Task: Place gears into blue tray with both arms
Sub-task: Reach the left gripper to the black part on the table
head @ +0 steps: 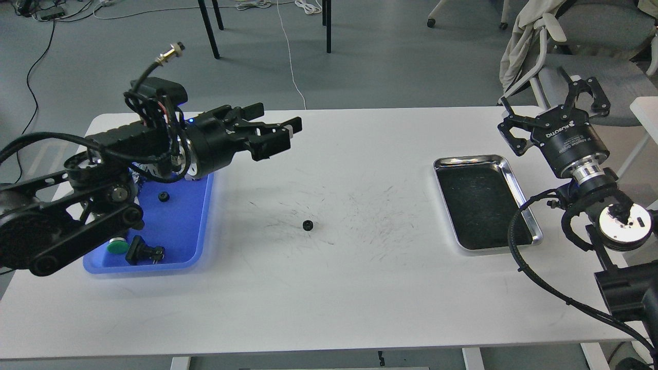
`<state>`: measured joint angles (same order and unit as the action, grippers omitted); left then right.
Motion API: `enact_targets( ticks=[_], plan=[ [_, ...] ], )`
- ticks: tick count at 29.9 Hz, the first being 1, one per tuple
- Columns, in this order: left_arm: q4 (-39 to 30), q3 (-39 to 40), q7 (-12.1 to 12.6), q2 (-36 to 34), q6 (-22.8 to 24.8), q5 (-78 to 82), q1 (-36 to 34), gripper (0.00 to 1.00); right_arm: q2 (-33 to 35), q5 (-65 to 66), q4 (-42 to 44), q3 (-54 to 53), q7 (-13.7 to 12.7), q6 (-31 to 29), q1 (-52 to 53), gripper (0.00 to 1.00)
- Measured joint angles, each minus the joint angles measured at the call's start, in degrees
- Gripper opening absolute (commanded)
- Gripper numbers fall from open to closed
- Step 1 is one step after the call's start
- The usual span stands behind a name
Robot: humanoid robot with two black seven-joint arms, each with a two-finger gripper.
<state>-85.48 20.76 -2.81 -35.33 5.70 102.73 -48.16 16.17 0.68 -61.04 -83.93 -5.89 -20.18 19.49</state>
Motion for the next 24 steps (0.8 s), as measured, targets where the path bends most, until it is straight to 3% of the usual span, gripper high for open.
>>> enact_targets(
  ticks=[8, 14, 24],
  plan=[
    [10.2, -9.6, 0.8, 10.6, -5.9, 20.9, 3.1, 0.96, 0.8, -0.1, 2.4, 0.4, 0.0, -2.6, -2.1, 0.98],
    [19.7, -10.1, 0.2, 17.1, -9.4, 22.3, 6.2, 0.94, 1.0, -0.1, 6.0, 0.1, 0.0, -3.2, -2.4, 0.98],
    [26.3, -10.0, -0.7, 20.3, -11.2, 22.3, 9.8, 0.90, 1.0, 0.0, 10.4, 0.5, 0.0, -5.0, -2.5, 0.98]
  ],
)
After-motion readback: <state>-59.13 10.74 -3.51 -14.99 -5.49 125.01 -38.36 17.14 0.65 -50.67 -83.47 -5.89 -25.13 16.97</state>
